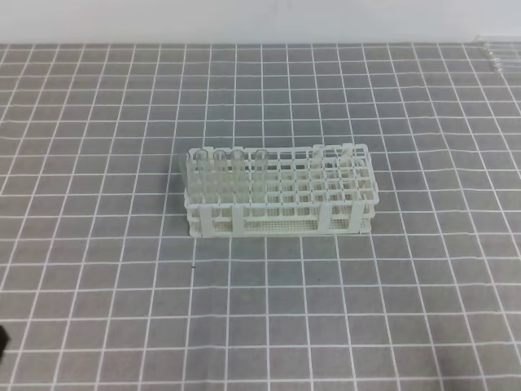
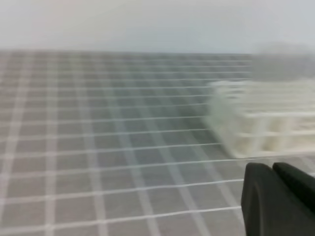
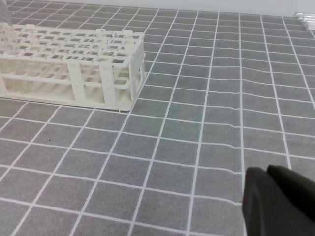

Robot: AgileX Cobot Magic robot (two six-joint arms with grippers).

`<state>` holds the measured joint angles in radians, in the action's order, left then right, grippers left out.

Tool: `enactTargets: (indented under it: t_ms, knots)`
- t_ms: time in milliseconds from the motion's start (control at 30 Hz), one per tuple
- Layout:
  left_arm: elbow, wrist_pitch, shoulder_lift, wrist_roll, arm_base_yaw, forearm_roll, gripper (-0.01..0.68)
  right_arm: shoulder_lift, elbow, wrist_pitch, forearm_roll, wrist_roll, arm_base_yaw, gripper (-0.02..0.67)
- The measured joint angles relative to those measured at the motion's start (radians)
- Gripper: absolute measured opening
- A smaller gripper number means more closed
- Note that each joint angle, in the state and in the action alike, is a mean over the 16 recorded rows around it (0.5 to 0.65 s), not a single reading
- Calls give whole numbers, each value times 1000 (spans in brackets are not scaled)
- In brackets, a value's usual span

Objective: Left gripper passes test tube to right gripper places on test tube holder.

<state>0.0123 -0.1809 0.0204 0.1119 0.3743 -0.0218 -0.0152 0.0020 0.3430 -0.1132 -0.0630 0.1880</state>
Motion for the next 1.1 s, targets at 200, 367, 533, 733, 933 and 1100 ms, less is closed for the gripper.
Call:
enactTargets:
  t_ms: [200, 367, 533, 733, 933, 1100]
  knots:
    - [-1, -30, 6, 34, -201, 14, -1, 1, 0, -1, 0, 0, 0, -13]
    - [-3, -47, 0, 38, -274, 20, -1, 2, 0, -1, 0, 0, 0, -13]
    - [-6, -55, -6, 9, -288, 30, -1, 2, 0, -1, 0, 0, 0, -13]
    - [-9, -85, -15, -69, -289, 65, -1, 3, 0, -1, 0, 0, 0, -13]
    - [-6, -117, -6, -149, -289, 104, -1, 3, 0, -1, 0, 0, 0, -13]
    - [-4, -139, -2, -177, -289, 116, -1, 3, 0, -1, -1, 0, 0, -13]
